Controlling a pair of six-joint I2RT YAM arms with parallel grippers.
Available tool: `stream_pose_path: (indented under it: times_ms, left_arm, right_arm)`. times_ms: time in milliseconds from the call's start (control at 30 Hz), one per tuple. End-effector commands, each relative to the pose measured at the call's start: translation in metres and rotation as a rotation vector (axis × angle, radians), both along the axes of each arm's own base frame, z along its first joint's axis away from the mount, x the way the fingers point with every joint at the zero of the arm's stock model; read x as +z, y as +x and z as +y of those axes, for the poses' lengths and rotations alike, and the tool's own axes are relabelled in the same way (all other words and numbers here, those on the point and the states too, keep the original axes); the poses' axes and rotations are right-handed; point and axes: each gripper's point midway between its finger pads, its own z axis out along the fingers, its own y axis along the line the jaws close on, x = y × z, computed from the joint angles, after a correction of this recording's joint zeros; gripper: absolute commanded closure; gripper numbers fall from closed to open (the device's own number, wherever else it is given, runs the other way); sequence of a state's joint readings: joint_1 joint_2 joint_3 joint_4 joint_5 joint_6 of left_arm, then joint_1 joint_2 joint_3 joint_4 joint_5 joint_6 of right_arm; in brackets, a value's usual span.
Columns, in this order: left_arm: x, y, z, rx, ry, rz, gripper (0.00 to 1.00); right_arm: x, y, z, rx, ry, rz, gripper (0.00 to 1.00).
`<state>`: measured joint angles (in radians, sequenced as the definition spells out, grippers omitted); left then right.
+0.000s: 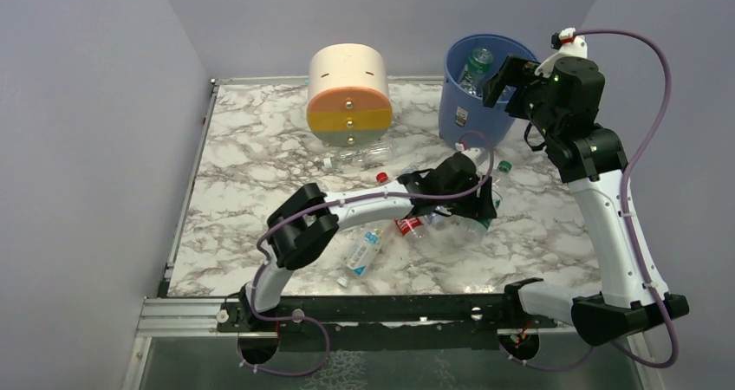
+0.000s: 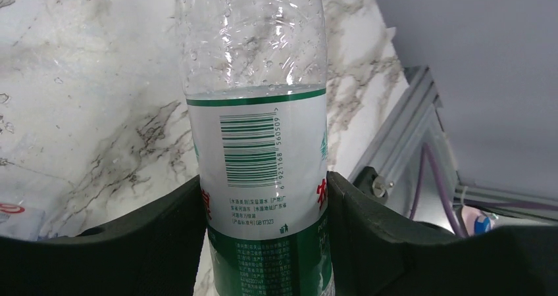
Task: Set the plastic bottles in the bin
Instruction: Pick up the plastic bottle at the center of the board.
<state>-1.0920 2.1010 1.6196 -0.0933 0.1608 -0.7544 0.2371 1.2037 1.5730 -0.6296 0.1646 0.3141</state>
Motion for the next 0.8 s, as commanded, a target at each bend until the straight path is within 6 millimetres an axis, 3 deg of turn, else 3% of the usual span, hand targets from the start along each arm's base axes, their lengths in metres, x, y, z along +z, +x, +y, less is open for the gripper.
stream_pose_path:
  times_ms: [0,200,333,400,500,767]
  left_arm:
    - [0.048,-0.011,0.008,-0.042,-0.095,-0.075,0.37]
    - [0.059,-0.022,0.05,-0.025,-0.069,-0.132,0.37]
    - [0.057,-0.032,0.091,0.015,-0.039,-0.161,0.36]
    - [0.052,-0.035,0.112,0.042,-0.009,-0.176,0.36]
    - [0.06,-0.037,0.135,0.073,-0.001,-0.21,0.35]
    - [0.07,-0.027,0.18,0.155,0.005,-0.246,0.34]
  right_arm:
    - [0.008,0.0,0.009,0.038,0.03,-0.022,0.0]
    - [0.01,0.0,0.014,0.067,0.041,-0.019,0.0]
    - [0.007,0.0,0.021,0.102,0.05,-0.003,0.0]
    - [0.002,0.001,0.025,0.121,0.056,0.01,0.0]
    - [-0.007,0.001,0.032,0.15,0.071,0.029,0.01]
    - [-0.036,0.0,0.057,0.27,0.129,0.098,0.0]
